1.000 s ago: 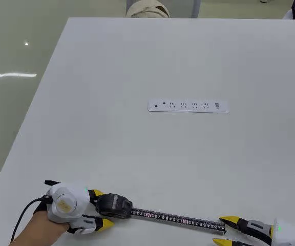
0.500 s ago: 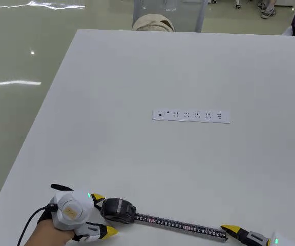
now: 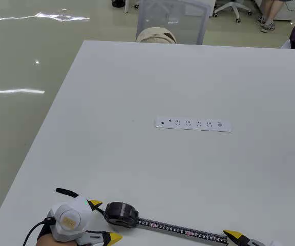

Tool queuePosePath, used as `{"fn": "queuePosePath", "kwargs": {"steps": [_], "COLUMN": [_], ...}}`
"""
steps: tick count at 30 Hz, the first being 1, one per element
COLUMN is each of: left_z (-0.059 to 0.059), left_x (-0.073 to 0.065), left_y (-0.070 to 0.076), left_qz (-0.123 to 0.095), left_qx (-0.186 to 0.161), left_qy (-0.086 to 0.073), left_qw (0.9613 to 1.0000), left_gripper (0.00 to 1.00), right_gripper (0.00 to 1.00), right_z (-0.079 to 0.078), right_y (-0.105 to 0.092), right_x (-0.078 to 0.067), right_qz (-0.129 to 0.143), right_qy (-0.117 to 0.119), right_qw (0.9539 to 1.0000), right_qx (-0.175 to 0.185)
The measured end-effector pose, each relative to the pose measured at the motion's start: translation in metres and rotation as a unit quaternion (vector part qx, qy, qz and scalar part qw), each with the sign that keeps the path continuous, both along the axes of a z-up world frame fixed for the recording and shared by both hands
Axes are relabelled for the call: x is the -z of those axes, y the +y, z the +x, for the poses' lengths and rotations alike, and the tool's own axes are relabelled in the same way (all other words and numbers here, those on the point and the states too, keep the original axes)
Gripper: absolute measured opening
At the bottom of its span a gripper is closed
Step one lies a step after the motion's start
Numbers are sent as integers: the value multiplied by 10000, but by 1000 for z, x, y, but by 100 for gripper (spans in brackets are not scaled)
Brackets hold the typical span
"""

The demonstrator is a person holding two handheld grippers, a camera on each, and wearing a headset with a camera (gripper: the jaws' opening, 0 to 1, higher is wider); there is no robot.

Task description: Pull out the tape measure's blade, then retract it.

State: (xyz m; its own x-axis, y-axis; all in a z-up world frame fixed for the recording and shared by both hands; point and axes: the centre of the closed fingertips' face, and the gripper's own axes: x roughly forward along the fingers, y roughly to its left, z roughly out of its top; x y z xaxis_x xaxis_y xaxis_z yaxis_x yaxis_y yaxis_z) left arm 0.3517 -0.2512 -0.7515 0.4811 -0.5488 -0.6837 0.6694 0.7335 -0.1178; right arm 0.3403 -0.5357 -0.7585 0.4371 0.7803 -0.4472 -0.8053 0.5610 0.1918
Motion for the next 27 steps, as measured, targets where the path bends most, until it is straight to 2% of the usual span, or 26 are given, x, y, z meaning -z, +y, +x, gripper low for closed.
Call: {"fn": "queuePosePath", "kwargs": {"steps": [3,6,8,10,14,18,27], "left_z": [-1,-6,-10,-13,-18,-22,-34], "left_x": [0,-3,-1,-4,-9,-11,-17], "left_y": [5,5,6,5,4,9,7], "left_qz": [-6,-177,-124,-131,-171,-166,-359], "left_qx": [-213,-453,-493,-525,-591,-719,-883], "left_qy": [-56,22,106,37,-11,-69,-164], "left_qw": [9998,9988,9987,9985,9981,9972,9953], "left_gripper": [73,75,75,77,79,80,82], "right_gripper": [56,57,57,57,58,58,59], "right_z": [0,-2,-2,-4,-10,-13,-18], "right_y": [0,0,-1,-1,-1,1,3], "right_x": [-3,-9,-11,-13,-12,-16,-24], "right_qz": [-13,30,86,138,76,88,17], "right_qy": [-18,-31,-45,-21,-25,-70,-201], "right_qw": [10000,9999,9997,9994,9995,9993,9983], "right_qx": [76,146,245,308,307,369,545]}}
